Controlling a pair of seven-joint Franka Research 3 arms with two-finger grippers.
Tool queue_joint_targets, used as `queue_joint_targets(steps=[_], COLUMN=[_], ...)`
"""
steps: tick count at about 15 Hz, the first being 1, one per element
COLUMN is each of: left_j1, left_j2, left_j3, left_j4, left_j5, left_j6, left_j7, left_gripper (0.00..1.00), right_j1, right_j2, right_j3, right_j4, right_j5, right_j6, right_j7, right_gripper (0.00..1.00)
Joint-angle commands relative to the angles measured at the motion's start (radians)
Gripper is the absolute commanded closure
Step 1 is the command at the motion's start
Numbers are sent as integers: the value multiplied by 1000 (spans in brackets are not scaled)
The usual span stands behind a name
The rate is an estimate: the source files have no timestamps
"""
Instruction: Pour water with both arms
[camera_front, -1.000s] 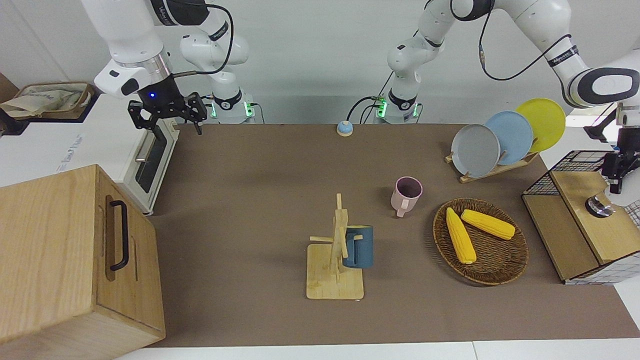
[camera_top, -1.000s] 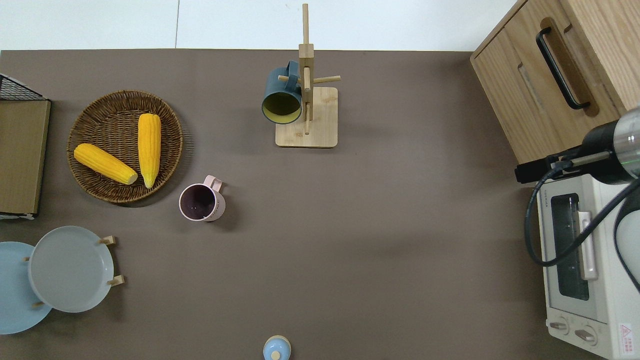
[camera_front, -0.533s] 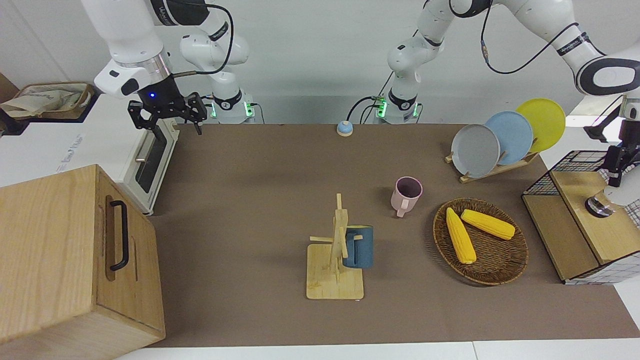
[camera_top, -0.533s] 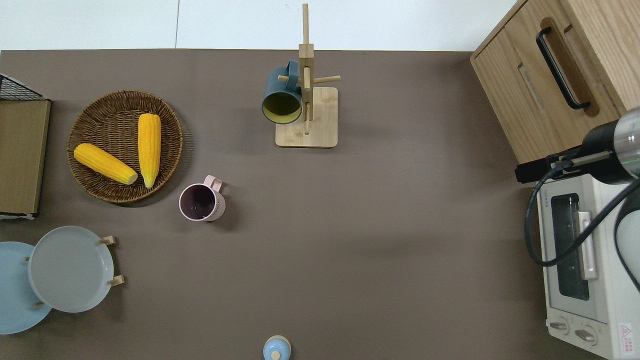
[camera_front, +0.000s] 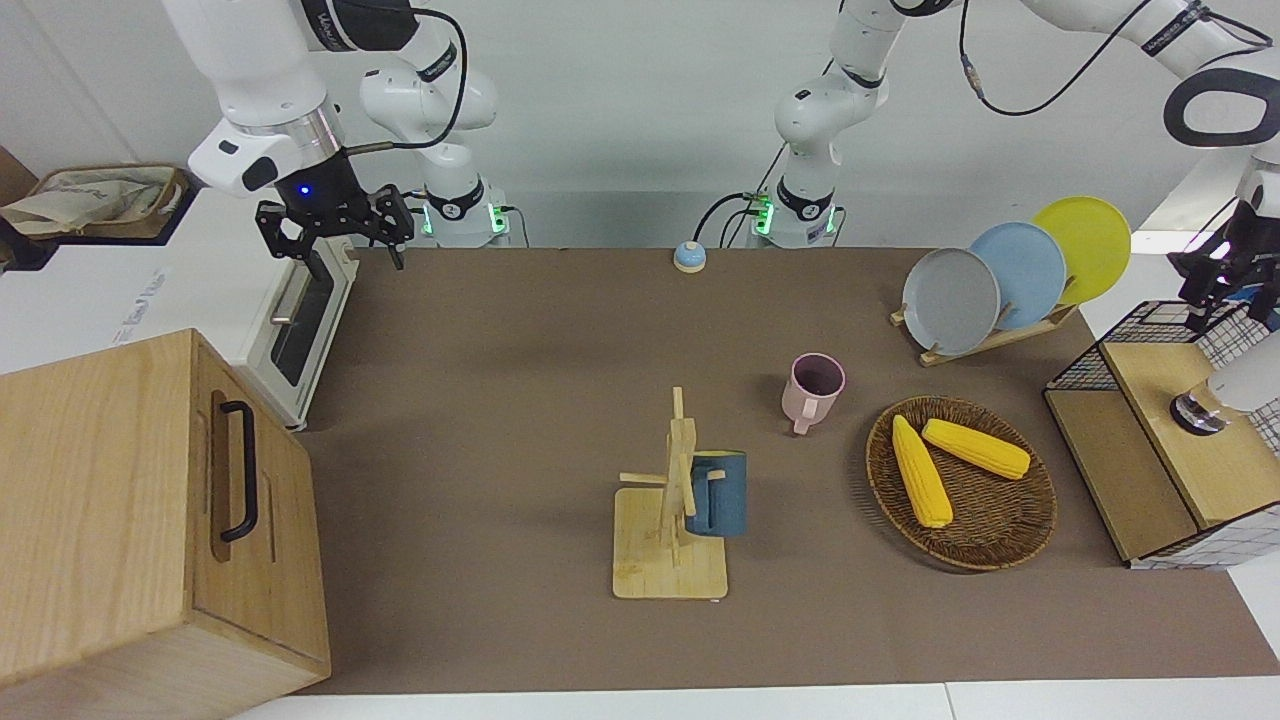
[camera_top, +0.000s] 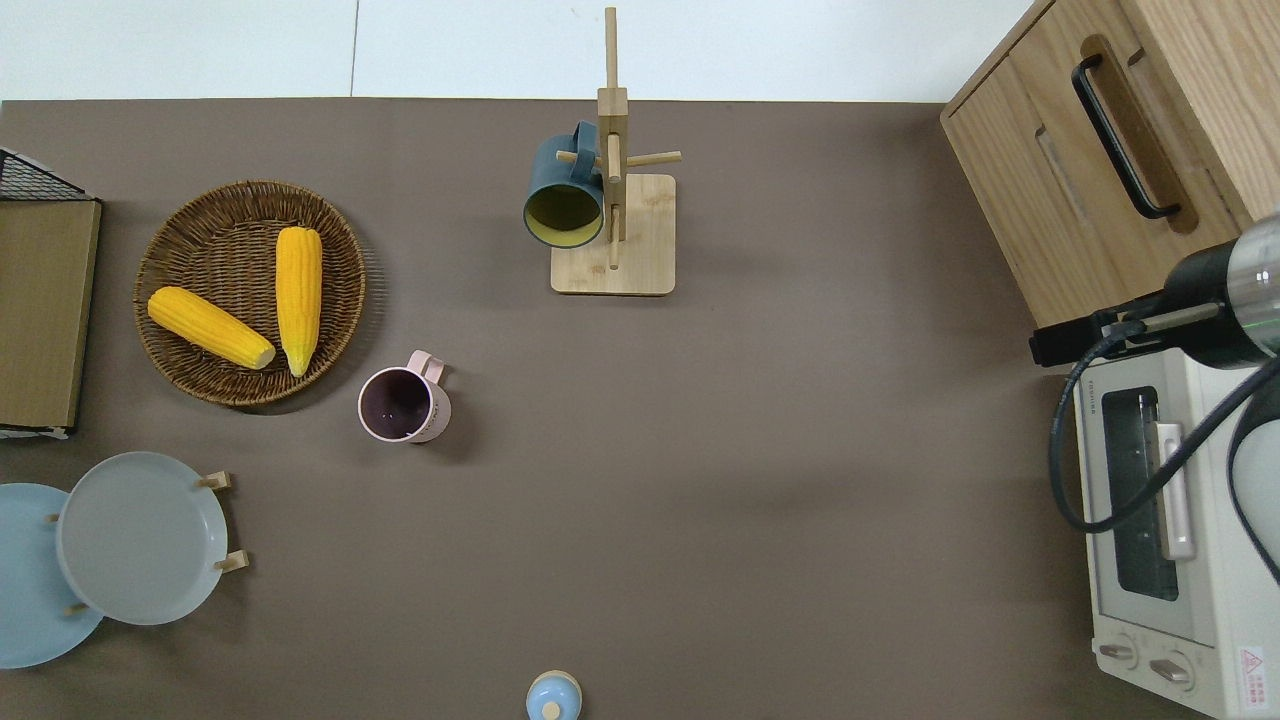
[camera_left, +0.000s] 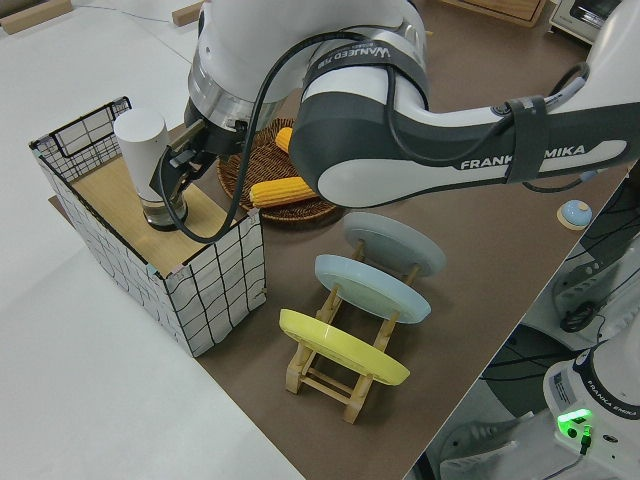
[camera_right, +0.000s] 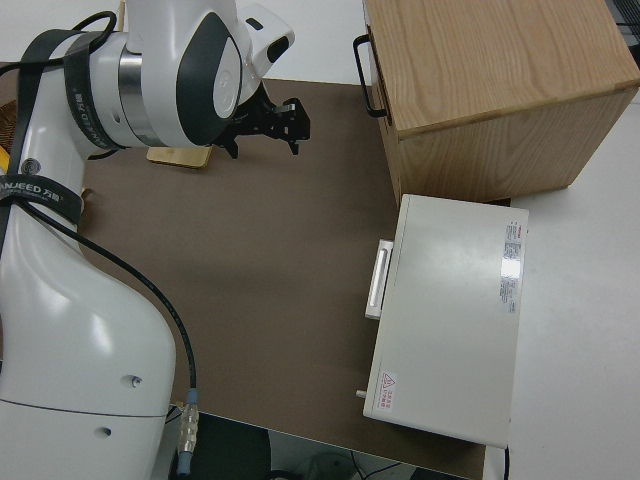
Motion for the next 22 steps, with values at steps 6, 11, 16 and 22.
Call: queue_joint_targets(steps=[6,11,16,22], left_j1=[-90,-259,-376,-476], left_j2=[-104,-126,-138,-162], left_j3=[-19,-14,-5,-4], left_j4=[-11,-11,-17,-15], left_j5=[80,154,148,148], left_j6=[-265,-345,-396,-495], left_j7=[-139,-327,-402,-414], left_gripper=[0,0,0,0], right_j1=[0,0,0,0], right_j2=[4,4,4,4], right_j3=[2,2,2,2], right_j4=[15,15,15,15], right_j5=[-13,-13,-13,-13], right_j6=[-18,-18,-18,-18], right_j7=[-2,-2,-2,-2], right_gripper=[17,17,17,17])
